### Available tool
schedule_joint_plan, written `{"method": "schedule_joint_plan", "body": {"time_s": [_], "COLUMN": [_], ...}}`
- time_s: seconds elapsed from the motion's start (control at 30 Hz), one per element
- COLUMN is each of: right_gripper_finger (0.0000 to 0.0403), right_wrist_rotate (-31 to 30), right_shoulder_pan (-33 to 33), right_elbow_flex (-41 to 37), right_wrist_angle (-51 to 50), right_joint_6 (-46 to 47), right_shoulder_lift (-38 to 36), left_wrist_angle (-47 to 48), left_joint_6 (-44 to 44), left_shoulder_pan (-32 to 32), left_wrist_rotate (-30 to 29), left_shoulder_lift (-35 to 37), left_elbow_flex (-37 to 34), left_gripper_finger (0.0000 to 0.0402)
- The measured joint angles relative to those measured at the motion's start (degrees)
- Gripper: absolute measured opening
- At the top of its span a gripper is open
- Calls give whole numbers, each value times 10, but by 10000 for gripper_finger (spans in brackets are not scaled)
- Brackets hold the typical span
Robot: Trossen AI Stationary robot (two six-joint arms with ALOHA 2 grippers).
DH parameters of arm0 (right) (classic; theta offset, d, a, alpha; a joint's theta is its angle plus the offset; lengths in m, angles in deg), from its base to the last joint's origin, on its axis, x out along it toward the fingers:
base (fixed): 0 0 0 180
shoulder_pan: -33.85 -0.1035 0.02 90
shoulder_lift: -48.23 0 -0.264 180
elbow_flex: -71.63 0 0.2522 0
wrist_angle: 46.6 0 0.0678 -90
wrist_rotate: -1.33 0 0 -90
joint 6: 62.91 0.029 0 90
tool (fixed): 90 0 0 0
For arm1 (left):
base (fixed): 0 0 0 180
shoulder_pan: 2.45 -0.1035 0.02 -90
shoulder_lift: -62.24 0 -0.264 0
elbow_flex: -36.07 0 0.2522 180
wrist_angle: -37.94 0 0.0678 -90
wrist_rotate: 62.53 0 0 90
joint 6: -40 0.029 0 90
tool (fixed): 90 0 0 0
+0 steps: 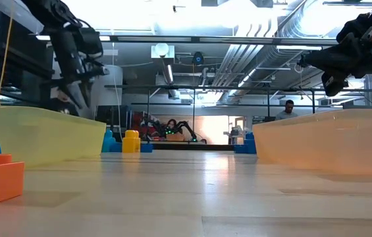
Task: Sort blocks by size
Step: Put the large blue game piece into the yellow bin
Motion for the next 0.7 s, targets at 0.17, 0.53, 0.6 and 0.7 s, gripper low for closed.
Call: {"method": "schedule_joint_plan", "body": {"time_s": [0.17, 0.53, 0.6, 0.7], "right_gripper_finger": [1, 1, 1, 1], "right_wrist_rotate": [0, 0, 0, 0], "right_shoulder_pan": [0, 0, 0, 0], "right_elbow_flex": [0, 0, 0, 0], "right_wrist_angle": [0, 0, 0, 0], "right_joint_6": [0, 0, 0, 0], "right_shoulder_lift": [0, 0, 0, 0], "left_wrist_angle": [-51, -93, -95, -95], "left_joint_6": [-36, -47, -47, -47], "left_shoulder_pan": [17, 26, 31, 34], "left_wrist_rotate": [-6, -18, -37, -62], "left_shoulder_lift": [-29, -140, -152, -168], "left_elbow_flex": [-37, -41, -41, -41], "left_gripper_finger": [170, 247, 248, 247]}}
